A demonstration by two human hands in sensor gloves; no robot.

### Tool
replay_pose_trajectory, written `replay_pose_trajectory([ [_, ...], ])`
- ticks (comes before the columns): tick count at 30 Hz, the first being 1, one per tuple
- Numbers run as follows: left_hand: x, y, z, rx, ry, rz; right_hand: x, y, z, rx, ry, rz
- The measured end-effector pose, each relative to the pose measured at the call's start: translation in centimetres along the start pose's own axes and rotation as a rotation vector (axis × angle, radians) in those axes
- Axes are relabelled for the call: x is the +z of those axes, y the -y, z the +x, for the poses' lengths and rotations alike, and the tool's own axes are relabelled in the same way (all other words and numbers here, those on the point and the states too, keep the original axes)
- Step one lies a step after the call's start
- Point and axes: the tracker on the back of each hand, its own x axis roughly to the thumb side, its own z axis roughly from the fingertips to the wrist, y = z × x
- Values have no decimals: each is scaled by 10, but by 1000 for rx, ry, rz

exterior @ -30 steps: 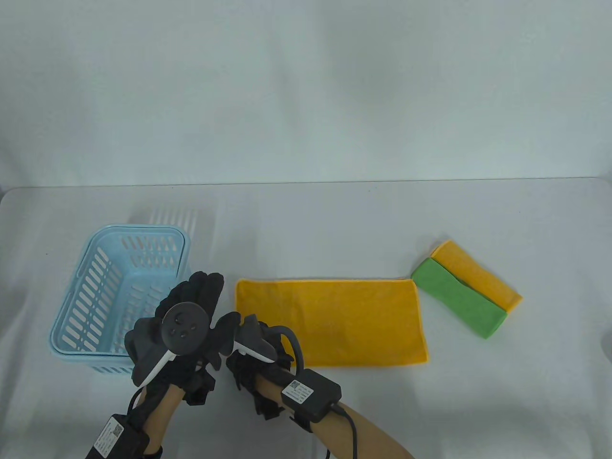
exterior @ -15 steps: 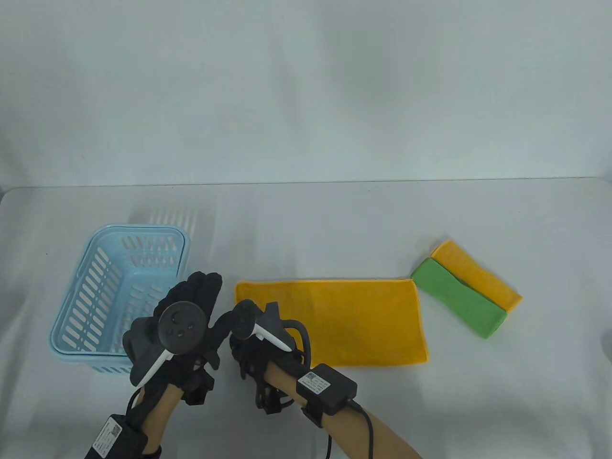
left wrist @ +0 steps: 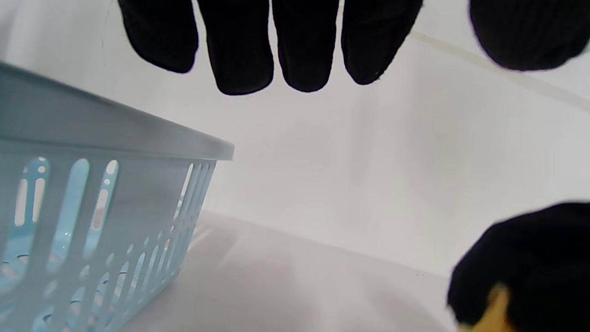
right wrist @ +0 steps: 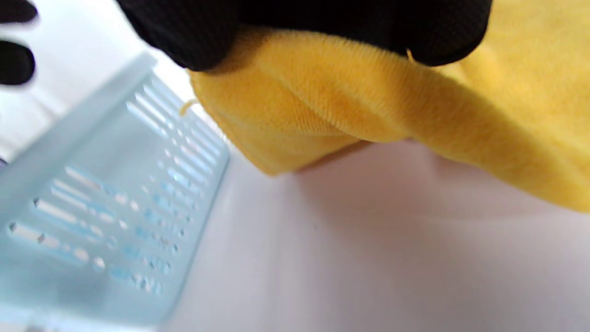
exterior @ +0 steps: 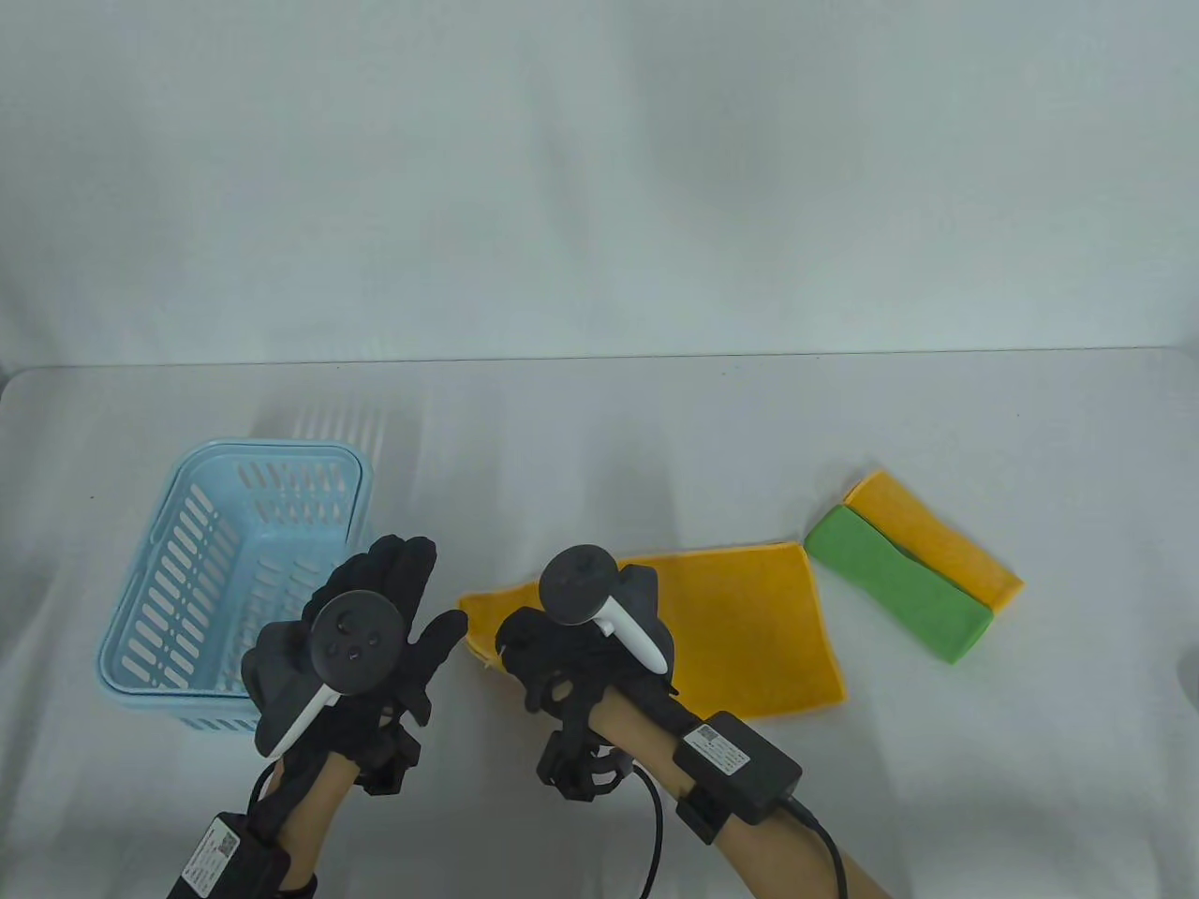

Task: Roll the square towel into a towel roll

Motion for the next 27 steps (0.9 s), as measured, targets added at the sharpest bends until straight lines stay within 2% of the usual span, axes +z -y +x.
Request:
replay_pose_trajectory([
  [6,0,3,2,-2,11,-14,9,35,1,-39,17,-123],
  [15,-1,11,8,54,63,-89,27,77,7,-28,63,-195],
  [21,-4,34,18,70,105,-206,40,97,12,-9,99,-203],
  [27,-11,61,26,64,165,-337,49,103,18,44,160,-164],
])
